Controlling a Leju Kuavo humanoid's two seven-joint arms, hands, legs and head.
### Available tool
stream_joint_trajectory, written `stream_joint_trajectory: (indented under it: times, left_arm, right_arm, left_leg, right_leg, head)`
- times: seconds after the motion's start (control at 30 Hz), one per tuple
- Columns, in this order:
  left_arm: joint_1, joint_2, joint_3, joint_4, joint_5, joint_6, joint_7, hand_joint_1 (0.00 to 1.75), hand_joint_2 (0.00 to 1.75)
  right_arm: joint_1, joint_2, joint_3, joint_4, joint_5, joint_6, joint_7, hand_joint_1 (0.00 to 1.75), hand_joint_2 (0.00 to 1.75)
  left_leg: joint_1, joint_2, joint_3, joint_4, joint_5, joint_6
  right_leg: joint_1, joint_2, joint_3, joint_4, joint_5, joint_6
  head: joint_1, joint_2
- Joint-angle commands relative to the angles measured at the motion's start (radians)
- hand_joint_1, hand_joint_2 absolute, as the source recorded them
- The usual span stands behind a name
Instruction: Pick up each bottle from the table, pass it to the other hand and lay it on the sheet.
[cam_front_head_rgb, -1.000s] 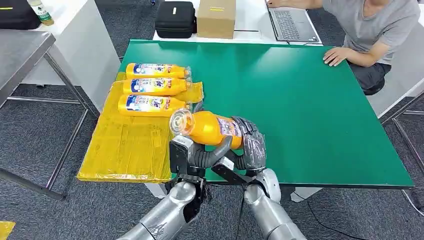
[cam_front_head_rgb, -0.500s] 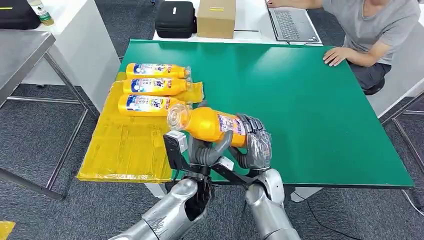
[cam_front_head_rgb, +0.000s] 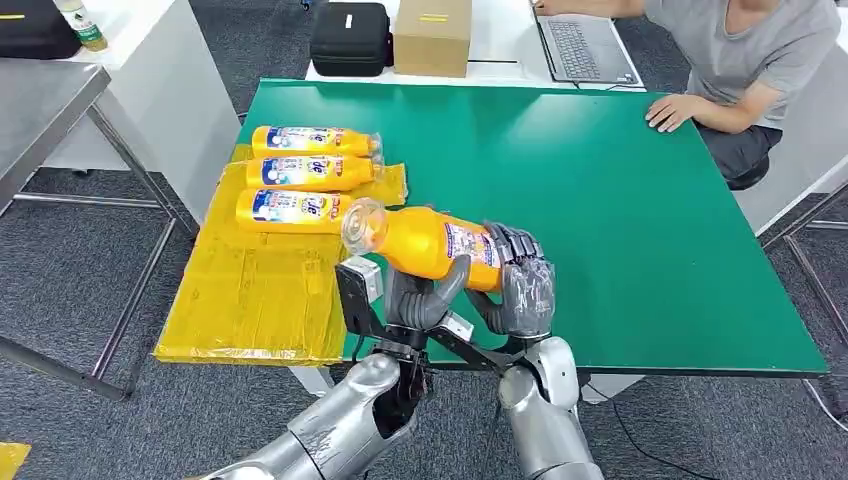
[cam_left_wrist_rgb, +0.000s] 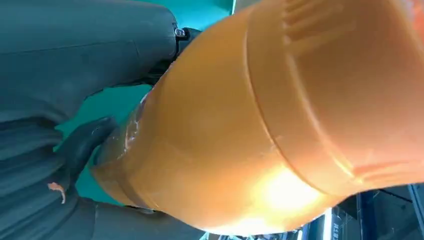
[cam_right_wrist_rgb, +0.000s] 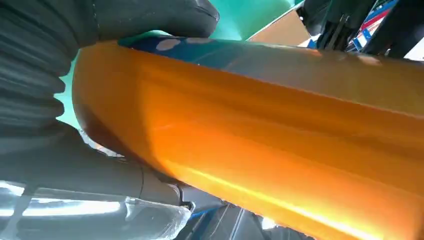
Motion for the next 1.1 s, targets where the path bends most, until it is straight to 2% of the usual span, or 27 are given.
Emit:
stream_joint_trajectory:
  times: [0.03,0.07,0.1,0.27,0.33,0.37,0.4,0.43,0.47,0.63,1.1]
  left_arm:
    - [-0.035,0.016,-0.044,0.052,-0.034,0.023,0.015,1.75,1.75]
    - [-0.039,0.016,-0.019,0.053,-0.059,0.023,0.015,1.75,1.75]
    - [-0.014,0.016,0.001,0.035,-0.099,0.026,0.015,1.75,1.75]
    - [-0.003,0.016,0.043,0.011,-0.174,0.075,0.015,1.75,1.75]
    - [-0.003,0.016,0.068,0.020,-0.202,0.074,0.015,1.75,1.75]
    - [-0.003,0.016,0.068,0.020,-0.202,0.074,0.015,1.75,1.75]
    - [0.009,0.016,0.098,0.010,-0.242,0.068,0.015,1.75,1.75]
    - [0.009,0.016,0.098,0.010,-0.242,0.068,0.015,1.75,1.75]
    - [0.009,0.016,0.101,0.010,-0.251,0.071,0.015,1.75,1.75]
    - [0.000,0.016,0.100,0.020,-0.266,0.084,0.015,1.75,1.75]
    - [-0.023,0.016,0.076,0.071,-0.206,0.059,0.015,1.75,1.75]
  right_arm:
    - [-0.014,-0.001,0.047,0.004,0.062,-0.002,-0.013,1.75,1.75]
    - [-0.004,-0.016,0.149,-0.019,0.054,-0.002,0.087,1.75,1.75]
    - [-0.011,-0.004,0.055,0.035,0.038,-0.002,-0.013,1.75,1.75]
    - [-0.022,0.011,0.025,0.078,0.037,-0.002,-0.013,1.75,1.75]
    - [-0.025,0.009,0.025,0.087,0.021,-0.002,-0.013,1.59,1.75]
    - [-0.025,0.009,0.025,0.087,0.021,-0.002,-0.013,1.19,1.75]
    - [-0.027,0.011,0.020,0.087,-0.010,-0.002,-0.013,0.44,1.75]
    - [-0.027,0.011,0.020,0.087,-0.010,-0.002,-0.013,0.44,1.75]
    - [-0.028,0.011,0.020,0.096,-0.016,-0.002,-0.013,0.00,1.75]
    - [-0.040,0.011,0.013,0.133,-0.090,-0.002,-0.013,0.00,1.75]
    - [-0.041,0.011,0.028,0.124,-0.111,-0.002,-0.013,0.00,1.75]
  left_leg:
    - [0.000,0.002,0.006,0.000,-0.003,-0.002]
    - [0.000,0.001,0.004,-0.001,-0.001,-0.002]
    - [0.000,0.001,0.005,-0.001,-0.002,-0.002]
    - [0.000,0.002,0.003,-0.001,-0.001,-0.001]
    - [0.000,0.003,0.007,-0.001,-0.003,-0.002]
    - [0.000,0.003,0.006,-0.001,-0.002,-0.002]
    - [0.000,0.003,0.008,-0.001,-0.003,-0.002]
    - [0.000,0.003,0.004,-0.001,-0.002,-0.002]
    - [0.000,0.004,0.007,-0.001,-0.003,-0.002]
    - [0.000,0.002,0.004,-0.001,-0.001,-0.002]
    - [0.000,0.001,0.003,-0.001,-0.001,-0.001]
  right_leg:
    - [0.000,0.002,0.005,0.000,-0.002,-0.002]
    - [0.000,0.001,0.003,0.000,-0.001,-0.001]
    - [0.000,0.002,0.004,0.000,-0.002,-0.002]
    - [0.000,0.002,0.002,-0.001,0.000,-0.001]
    - [0.000,0.003,0.006,-0.001,-0.002,-0.002]
    - [0.000,0.003,0.005,-0.001,-0.001,-0.002]
    - [0.000,0.004,0.006,-0.001,-0.002,-0.002]
    - [0.000,0.003,0.004,-0.001,-0.001,-0.001]
    - [0.000,0.004,0.005,-0.001,-0.002,-0.002]
    - [0.000,0.002,0.004,-0.001,-0.001,-0.001]
    - [0.000,0.002,0.003,-0.001,-0.001,-0.001]
  head:
    - [0.000,0.000]
    - [0.000,0.000]
    - [0.000,0.000]
    - [0.000,0.000]
    - [0.000,0.000]
    - [-0.001,0.000]
    - [0.000,0.000]
    - [0.000,0.000]
    - [0.000,0.000]
    - [0.000,0.000]
    - [0.000,0.000]
